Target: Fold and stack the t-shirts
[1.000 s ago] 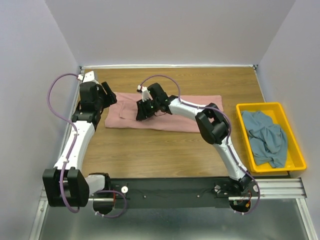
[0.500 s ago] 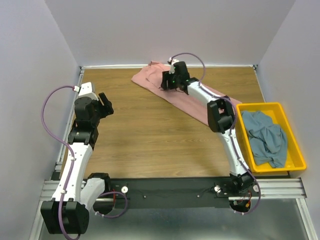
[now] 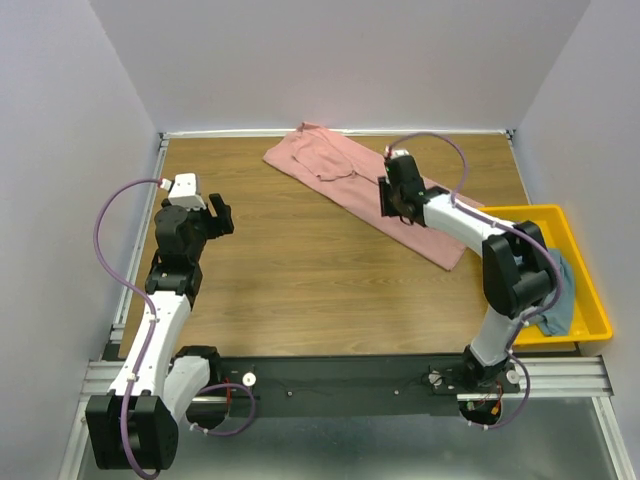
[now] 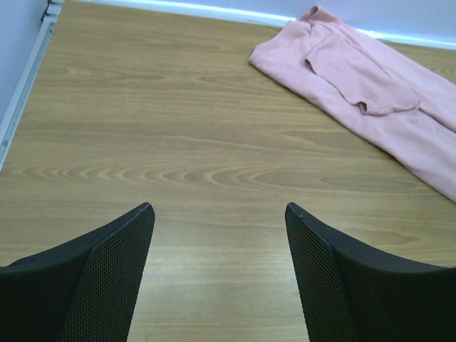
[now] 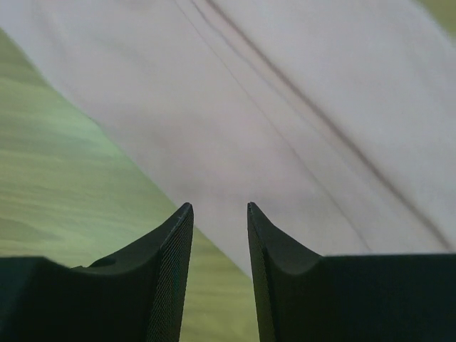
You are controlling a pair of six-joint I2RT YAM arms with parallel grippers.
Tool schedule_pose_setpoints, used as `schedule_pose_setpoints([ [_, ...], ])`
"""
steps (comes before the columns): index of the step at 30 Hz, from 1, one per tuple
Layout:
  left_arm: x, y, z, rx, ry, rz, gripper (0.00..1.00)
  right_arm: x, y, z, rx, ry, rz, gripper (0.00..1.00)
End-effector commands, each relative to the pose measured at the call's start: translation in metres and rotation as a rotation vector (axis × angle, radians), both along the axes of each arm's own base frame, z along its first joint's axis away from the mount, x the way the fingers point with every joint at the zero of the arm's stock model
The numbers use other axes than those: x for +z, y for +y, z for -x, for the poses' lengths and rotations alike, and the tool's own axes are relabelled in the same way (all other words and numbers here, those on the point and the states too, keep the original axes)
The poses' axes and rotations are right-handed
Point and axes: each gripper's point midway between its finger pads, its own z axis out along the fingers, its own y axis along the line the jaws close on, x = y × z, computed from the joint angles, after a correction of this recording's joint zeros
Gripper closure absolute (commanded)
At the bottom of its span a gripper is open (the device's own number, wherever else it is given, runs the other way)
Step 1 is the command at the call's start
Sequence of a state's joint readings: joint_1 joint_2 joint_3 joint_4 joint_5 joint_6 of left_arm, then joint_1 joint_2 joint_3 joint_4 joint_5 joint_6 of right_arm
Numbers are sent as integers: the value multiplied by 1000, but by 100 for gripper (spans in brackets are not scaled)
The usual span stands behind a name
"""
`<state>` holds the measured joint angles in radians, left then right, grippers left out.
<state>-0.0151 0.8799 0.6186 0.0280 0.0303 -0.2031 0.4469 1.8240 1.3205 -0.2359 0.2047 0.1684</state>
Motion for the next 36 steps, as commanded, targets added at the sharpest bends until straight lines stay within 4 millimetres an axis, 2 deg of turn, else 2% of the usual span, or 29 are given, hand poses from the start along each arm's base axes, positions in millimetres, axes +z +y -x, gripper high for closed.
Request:
schedule_pose_setpoints([
  [1, 12, -4, -9, -35, -64, -29, 18, -49, -66, 55, -200, 157, 106, 59],
  [4, 11, -4, -12, -28, -57, -26, 18, -57, -89, 71, -266, 190, 99, 60],
  [5, 10, -2, -12, -17, -52, -26, 18, -59, -100, 72, -299, 197, 104, 60],
  [7, 11, 2, -12, 8, -46, -31, 18, -64, -110, 75, -325, 214, 111, 60],
  [8, 11, 8, -11, 37, -39, -44, 18, -72, -120, 78, -356, 239, 109, 60],
  [11, 10, 21, -8, 118, -25, -59, 18, -93, -119, 90, -333, 324, 78, 60],
  [13, 7, 35, -6, 192, -10, -76, 18, -106, -100, 107, -240, 431, 18, 61],
  [14, 5, 39, -5, 216, 0, -79, 11, -114, -92, 121, -210, 500, -4, 64],
  [15, 5, 44, -4, 251, 1, -77, 7, -115, -71, 132, -138, 558, -86, 64],
  [16, 4, 45, -3, 257, 2, -71, 3, -116, -60, 142, -100, 588, -101, 64],
  [17, 4, 45, -3, 260, 2, -64, 2, -116, -40, 156, -35, 613, -89, 64],
  [19, 4, 45, -3, 263, 1, -58, 2, -117, -18, 181, 43, 676, -42, 64],
  [20, 7, 45, -4, 267, -7, -55, 2, -118, 7, 206, 127, 725, -18, 63],
  [21, 7, 47, -3, 276, -9, -55, 2, -117, 20, 216, 166, 746, -23, 63],
  [22, 6, 47, -5, 277, -12, -55, 2, -116, 43, 231, 220, 768, -30, 63],
  [23, 7, 46, -5, 274, -15, -54, 2, -115, 49, 232, 235, 781, -53, 63],
  [24, 7, 45, -7, 263, -17, -54, 2, -112, 70, 247, 287, 803, -68, 63],
  [25, 7, 43, -8, 255, -20, -53, 2, -113, 81, 253, 311, 812, -68, 63],
  [26, 8, 43, -10, 252, -26, -51, 2, -115, 102, 262, 365, 816, -52, 62],
  [28, 8, 40, -11, 234, -29, -48, 2, -122, 122, 274, 422, 836, -34, 62],
  [29, 10, 38, -12, 224, -37, -45, 2, -124, 142, 284, 477, 838, -19, 62],
  [32, 15, 30, -11, 186, -59, -31, 2, -114, 171, 296, 544, 822, -24, 62],
  [33, 16, 27, -11, 173, -70, -25, 2, -99, 182, 291, 550, 792, -54, 62],
  [34, 18, 25, -10, 165, -79, -23, 2, -92, 184, 287, 537, 772, -67, 62],
  [35, 22, 14, -9, 137, -92, -16, 2, -84, 185, 281, 516, 742, -72, 62],
  [36, 23, 9, -8, 131, -96, -15, 2, -70, 181, 268, 473, 668, -53, 61],
])
